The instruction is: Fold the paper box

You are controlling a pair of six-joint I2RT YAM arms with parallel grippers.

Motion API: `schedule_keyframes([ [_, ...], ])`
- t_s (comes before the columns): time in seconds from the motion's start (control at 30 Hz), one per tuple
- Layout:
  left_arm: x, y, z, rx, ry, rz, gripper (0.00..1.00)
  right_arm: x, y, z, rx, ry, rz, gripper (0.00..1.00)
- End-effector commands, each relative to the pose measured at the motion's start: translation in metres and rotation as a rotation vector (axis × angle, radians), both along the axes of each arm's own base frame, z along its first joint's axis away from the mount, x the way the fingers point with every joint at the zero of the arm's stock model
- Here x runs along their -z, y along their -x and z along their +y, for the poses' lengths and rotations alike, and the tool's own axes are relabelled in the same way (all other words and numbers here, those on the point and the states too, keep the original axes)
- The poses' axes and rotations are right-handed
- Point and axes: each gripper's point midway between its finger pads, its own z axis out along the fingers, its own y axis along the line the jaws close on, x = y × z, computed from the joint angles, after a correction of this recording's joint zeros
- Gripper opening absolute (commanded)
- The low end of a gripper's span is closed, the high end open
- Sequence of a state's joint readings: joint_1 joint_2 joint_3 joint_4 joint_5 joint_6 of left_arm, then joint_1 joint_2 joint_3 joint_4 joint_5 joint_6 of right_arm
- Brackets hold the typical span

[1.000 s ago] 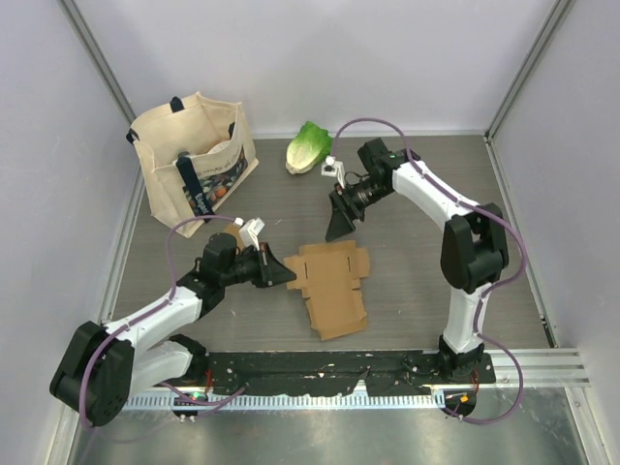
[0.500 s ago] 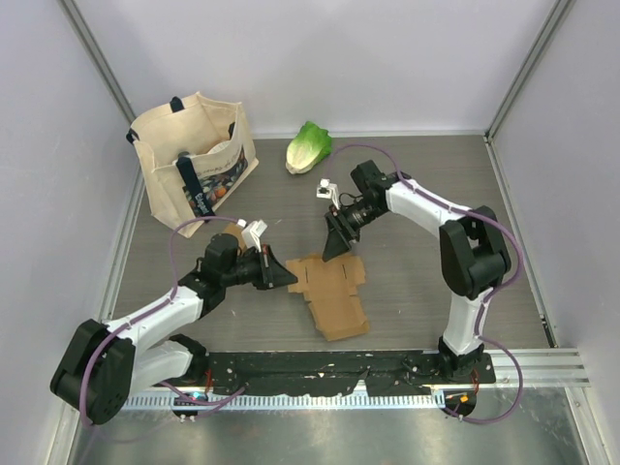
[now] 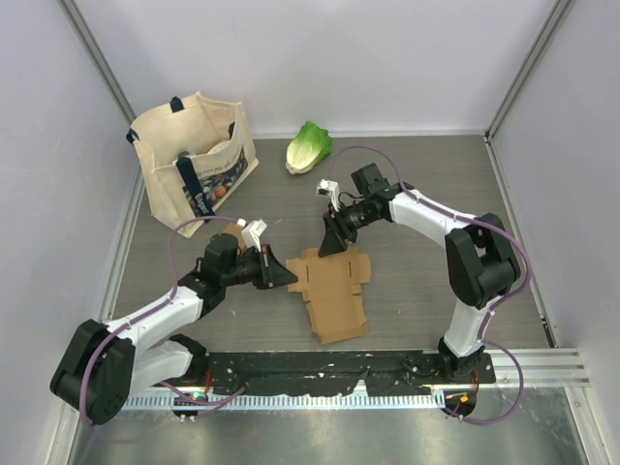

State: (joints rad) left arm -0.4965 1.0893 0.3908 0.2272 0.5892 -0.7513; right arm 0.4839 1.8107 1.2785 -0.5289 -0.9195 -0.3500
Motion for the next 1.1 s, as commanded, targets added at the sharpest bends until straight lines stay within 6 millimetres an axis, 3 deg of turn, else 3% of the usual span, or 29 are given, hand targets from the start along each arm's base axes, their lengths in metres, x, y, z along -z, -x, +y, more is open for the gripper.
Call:
schedule_keyframes([
  [0.0,-0.025,-0.006,-0.008,0.029,0.045,-0.076,0.00,-0.025,0.001,0.012,-0.043,-0.096,-0.047,0.52],
  [0.1,-0.025,-0.008,-0.007,0.020,0.038,-0.075,0.00,-0.025,0.006,0.012,-0.044,-0.102,-0.036,0.40],
  [0.13,-0.025,-0.010,-0.006,0.009,0.027,-0.079,0.00,-0.026,0.007,0.012,-0.041,-0.101,-0.039,0.28],
  [0.2,-0.025,-0.015,0.000,-0.030,-0.018,-0.077,0.02,-0.026,0.006,0.012,-0.019,-0.097,-0.021,0.17],
  [0.23,-0.025,-0.021,0.005,-0.068,-0.042,-0.108,0.04,-0.028,0.007,0.012,-0.012,-0.101,-0.010,0.01],
  [0.33,-0.035,-0.036,0.021,-0.177,-0.118,-0.156,0.27,-0.032,0.007,0.015,0.021,-0.112,0.017,0.01],
  [0.37,-0.040,-0.041,0.028,-0.214,-0.146,-0.177,0.44,-0.031,-0.001,0.015,0.055,-0.104,-0.018,0.01],
  [0.4,-0.050,-0.040,0.036,-0.251,-0.163,-0.190,0.51,-0.025,0.001,0.012,0.085,-0.087,-0.005,0.01],
  [0.47,-0.062,-0.052,0.052,-0.366,-0.192,-0.235,0.79,-0.025,-0.001,0.008,0.115,-0.067,-0.013,0.01],
  [0.5,-0.071,-0.056,0.059,-0.409,-0.201,-0.242,0.79,-0.025,-0.002,0.007,0.128,-0.057,-0.018,0.01],
  [0.57,-0.082,-0.059,0.055,-0.402,-0.189,-0.260,0.78,-0.027,-0.005,0.005,0.152,-0.045,-0.036,0.01],
  [0.6,-0.098,-0.063,0.048,-0.387,-0.161,-0.280,0.74,-0.027,-0.009,0.002,0.176,-0.030,-0.053,0.01],
  [0.63,-0.087,-0.069,0.039,-0.353,-0.179,-0.235,0.66,-0.028,-0.010,0.001,0.190,-0.028,-0.061,0.01],
  [0.67,-0.101,-0.070,0.026,-0.298,-0.141,-0.230,0.50,-0.035,-0.012,0.002,0.203,-0.040,-0.080,0.00],
  [0.73,-0.085,-0.078,0.010,-0.259,-0.147,-0.140,0.39,-0.037,-0.012,0.000,0.221,-0.043,-0.089,0.01],
  [0.87,-0.081,-0.096,-0.007,-0.270,-0.164,-0.102,0.24,-0.045,-0.015,-0.002,0.269,-0.074,-0.132,0.01],
  [0.93,-0.072,-0.107,-0.005,-0.319,-0.226,-0.093,0.13,-0.052,-0.017,-0.002,0.286,-0.095,-0.158,0.01],
  [1.07,-0.059,-0.113,-0.012,-0.335,-0.332,-0.069,0.05,-0.055,-0.017,-0.003,0.300,-0.103,-0.173,0.01],
])
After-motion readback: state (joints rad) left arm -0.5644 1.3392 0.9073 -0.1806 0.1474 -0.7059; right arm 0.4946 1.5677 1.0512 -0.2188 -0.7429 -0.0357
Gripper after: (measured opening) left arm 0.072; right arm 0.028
